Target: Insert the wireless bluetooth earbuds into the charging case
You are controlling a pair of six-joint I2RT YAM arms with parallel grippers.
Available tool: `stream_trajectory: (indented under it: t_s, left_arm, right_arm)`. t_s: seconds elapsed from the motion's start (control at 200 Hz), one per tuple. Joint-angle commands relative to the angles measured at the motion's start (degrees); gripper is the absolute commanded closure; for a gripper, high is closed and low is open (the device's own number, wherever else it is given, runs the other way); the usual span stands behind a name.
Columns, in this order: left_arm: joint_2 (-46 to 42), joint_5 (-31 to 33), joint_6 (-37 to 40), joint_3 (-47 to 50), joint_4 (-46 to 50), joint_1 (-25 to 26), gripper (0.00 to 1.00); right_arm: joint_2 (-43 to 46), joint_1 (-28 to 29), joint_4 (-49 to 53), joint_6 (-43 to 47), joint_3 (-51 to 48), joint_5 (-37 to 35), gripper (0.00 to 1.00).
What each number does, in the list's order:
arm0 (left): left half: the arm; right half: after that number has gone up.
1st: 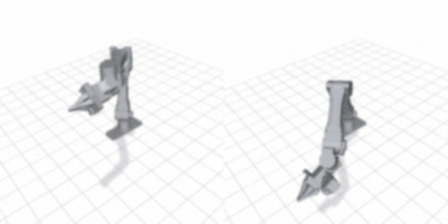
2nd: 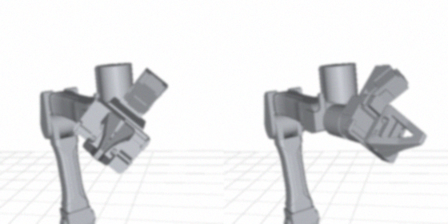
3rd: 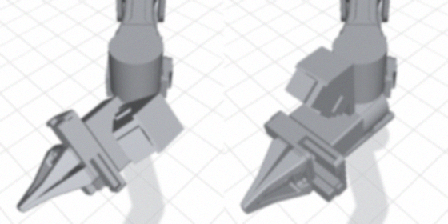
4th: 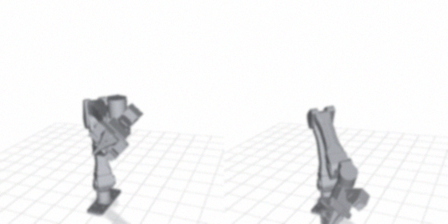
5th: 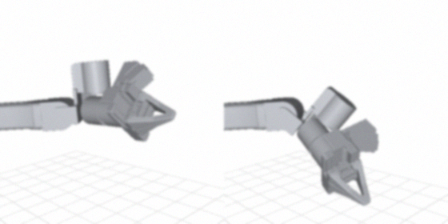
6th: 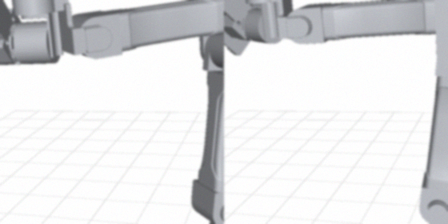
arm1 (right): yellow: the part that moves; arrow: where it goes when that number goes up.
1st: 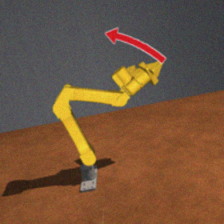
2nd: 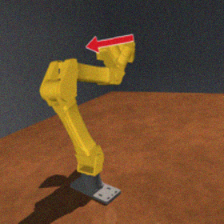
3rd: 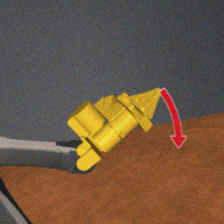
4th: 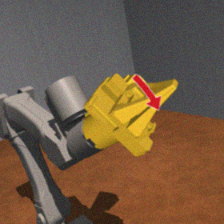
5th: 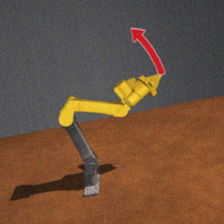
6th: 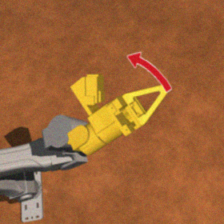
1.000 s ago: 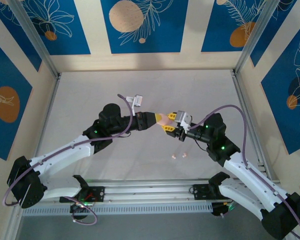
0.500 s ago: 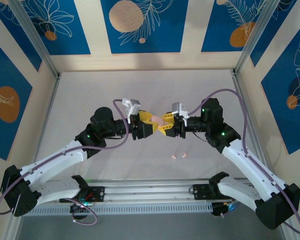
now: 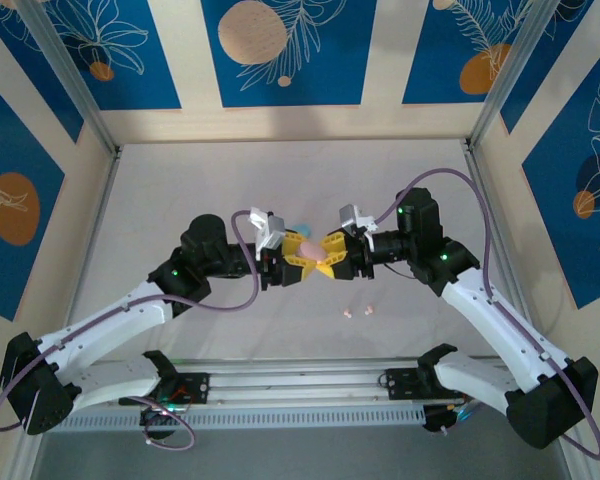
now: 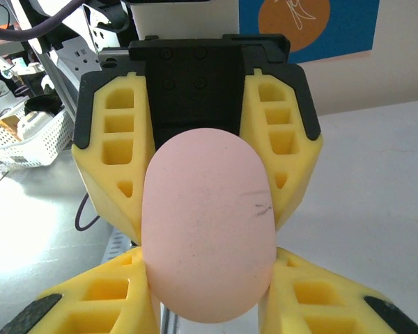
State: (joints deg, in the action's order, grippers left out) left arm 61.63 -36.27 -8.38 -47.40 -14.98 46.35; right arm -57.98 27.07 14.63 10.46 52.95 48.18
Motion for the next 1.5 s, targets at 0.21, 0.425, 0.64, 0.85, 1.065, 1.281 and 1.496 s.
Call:
stream_trajectory:
  t_s: [0.21,0.425,0.64,0.85,1.065,1.281,1.496]
  left_arm:
    - [0.2,-2.1,4.3,-1.1,4.3,-0.1,0.52]
    - [0.2,-0.3,4.6,-0.9,5.0,-0.1,0.43]
    - [-0.2,0.0,2.7,-0.5,2.1,0.0,0.46]
    - [0.7,-1.0,0.8,-0.4,0.7,-0.1,0.53]
    - [1.3,-1.4,-0.8,-0.4,-0.4,0.0,0.60]
    - [1.8,-2.2,-2.0,-0.3,-1.7,-0.1,0.57]
    - [2.0,-2.9,-2.1,-0.4,-1.9,-0.1,0.58]
  right_arm:
    - [-0.4,-0.3,1.2,-0.1,2.1,0.9,0.69]
    - [0.3,-0.3,0.5,0.3,1.5,-0.1,0.69]
    - [0.4,-0.2,1.3,1.3,1.3,-1.2,0.69]
    - [0.5,0.4,1.2,2.6,1.2,-2.0,0.69]
    - [0.9,1.2,0.6,4.4,0.5,-3.7,0.69]
    - [1.5,1.7,0.0,5.8,-0.3,-4.9,0.69]
    - [1.8,1.8,-0.2,6.5,-0.6,-5.4,0.69]
